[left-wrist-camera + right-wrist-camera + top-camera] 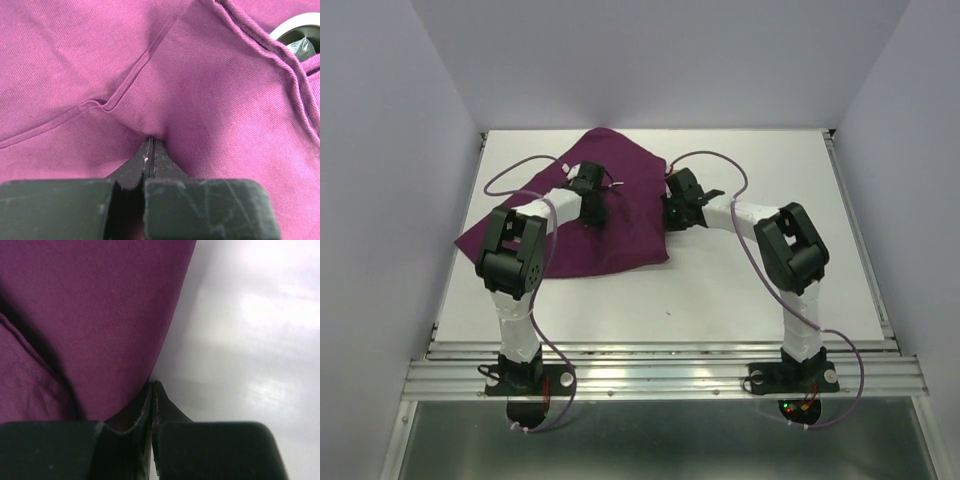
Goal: Prepare the surgical pack
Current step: Pack the surgical kit at the center of the board.
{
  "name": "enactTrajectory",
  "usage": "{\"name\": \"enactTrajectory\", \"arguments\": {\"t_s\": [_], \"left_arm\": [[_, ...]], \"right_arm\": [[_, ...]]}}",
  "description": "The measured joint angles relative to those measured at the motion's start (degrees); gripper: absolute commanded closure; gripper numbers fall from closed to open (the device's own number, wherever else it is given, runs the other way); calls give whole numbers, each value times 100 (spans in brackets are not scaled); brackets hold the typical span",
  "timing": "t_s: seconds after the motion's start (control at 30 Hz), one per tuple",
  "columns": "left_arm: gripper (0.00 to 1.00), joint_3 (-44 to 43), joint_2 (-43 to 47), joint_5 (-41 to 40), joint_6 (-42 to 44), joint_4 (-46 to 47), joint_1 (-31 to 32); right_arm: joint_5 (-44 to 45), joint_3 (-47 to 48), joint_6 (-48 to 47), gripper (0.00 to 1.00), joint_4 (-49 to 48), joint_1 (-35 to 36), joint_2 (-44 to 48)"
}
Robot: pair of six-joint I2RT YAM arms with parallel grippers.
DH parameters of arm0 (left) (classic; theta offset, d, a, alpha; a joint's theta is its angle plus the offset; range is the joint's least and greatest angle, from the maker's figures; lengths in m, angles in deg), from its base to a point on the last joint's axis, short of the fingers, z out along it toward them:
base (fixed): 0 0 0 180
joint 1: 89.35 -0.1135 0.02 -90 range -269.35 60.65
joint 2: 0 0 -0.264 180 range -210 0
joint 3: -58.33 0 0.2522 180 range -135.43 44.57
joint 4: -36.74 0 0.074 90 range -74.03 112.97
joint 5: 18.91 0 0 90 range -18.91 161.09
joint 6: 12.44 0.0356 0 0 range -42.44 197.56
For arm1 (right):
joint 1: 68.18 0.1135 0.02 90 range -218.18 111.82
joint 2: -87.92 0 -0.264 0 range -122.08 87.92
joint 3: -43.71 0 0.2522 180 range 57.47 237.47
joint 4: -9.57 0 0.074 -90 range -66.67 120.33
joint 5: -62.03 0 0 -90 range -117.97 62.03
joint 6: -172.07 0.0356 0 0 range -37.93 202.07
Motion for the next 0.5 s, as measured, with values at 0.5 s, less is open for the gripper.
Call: {"name": "enactTrajectory", "arguments": {"t_s": [0.5], "left_arm": [[100, 1296, 1029, -308, -457, -33, 1340]], "right_arm": [[621, -2809, 476, 97, -219, 385, 2105]]}}
